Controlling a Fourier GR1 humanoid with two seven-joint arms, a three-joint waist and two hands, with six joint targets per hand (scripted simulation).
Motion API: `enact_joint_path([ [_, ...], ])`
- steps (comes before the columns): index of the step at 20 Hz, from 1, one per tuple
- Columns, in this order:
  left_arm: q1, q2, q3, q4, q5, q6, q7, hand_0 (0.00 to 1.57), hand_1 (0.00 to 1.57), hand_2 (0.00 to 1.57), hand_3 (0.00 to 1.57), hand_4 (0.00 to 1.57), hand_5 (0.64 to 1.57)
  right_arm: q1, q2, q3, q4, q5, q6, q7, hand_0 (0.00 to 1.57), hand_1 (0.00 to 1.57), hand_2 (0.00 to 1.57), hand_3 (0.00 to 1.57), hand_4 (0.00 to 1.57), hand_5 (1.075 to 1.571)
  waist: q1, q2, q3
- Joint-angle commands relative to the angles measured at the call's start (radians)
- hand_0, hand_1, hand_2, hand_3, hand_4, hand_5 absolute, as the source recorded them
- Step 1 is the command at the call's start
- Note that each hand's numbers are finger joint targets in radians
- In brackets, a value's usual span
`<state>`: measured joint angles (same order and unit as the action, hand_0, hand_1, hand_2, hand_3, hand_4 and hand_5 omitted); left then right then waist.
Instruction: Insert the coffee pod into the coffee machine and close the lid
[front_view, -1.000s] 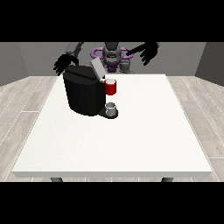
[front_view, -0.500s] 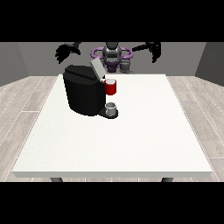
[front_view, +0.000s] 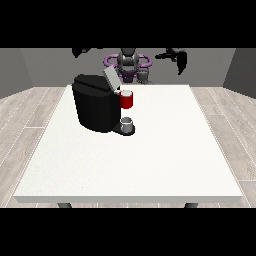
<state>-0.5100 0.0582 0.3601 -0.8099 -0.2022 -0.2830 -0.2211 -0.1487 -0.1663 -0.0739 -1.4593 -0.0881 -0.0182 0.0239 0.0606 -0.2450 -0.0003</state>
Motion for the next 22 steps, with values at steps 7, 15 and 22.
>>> enact_joint_path([
  [7, 0.112, -0.023, -0.057, -0.195, 0.075, -0.044, 0.045, 0.00, 0.00, 0.00, 0.00, 0.10, 1.571, -0.077, 0.012, 0.086, -0.028, 0.087, 0.019, -0.001, 0.00, 0.00, 0.00, 0.00, 0.24, 1.571, 0.058, 0.064, 0.0004],
  [15, 0.202, -0.024, -0.101, -0.377, 0.170, -0.044, 0.125, 0.00, 0.00, 0.00, 0.00, 0.00, 1.571, -0.207, -0.010, 0.002, 0.059, 0.013, 0.071, 0.034, 0.00, 0.00, 0.00, 0.00, 0.00, 1.571, 0.093, 0.140, 0.0005],
  [22, 0.238, -0.037, -0.157, -0.504, 0.176, 0.027, 0.196, 0.00, 0.00, 0.00, 0.00, 0.00, 1.571, -0.271, 0.020, -0.006, 0.175, 0.025, 0.062, 0.001, 0.00, 0.00, 0.00, 0.00, 0.00, 1.571, 0.075, 0.204, 0.0005],
])
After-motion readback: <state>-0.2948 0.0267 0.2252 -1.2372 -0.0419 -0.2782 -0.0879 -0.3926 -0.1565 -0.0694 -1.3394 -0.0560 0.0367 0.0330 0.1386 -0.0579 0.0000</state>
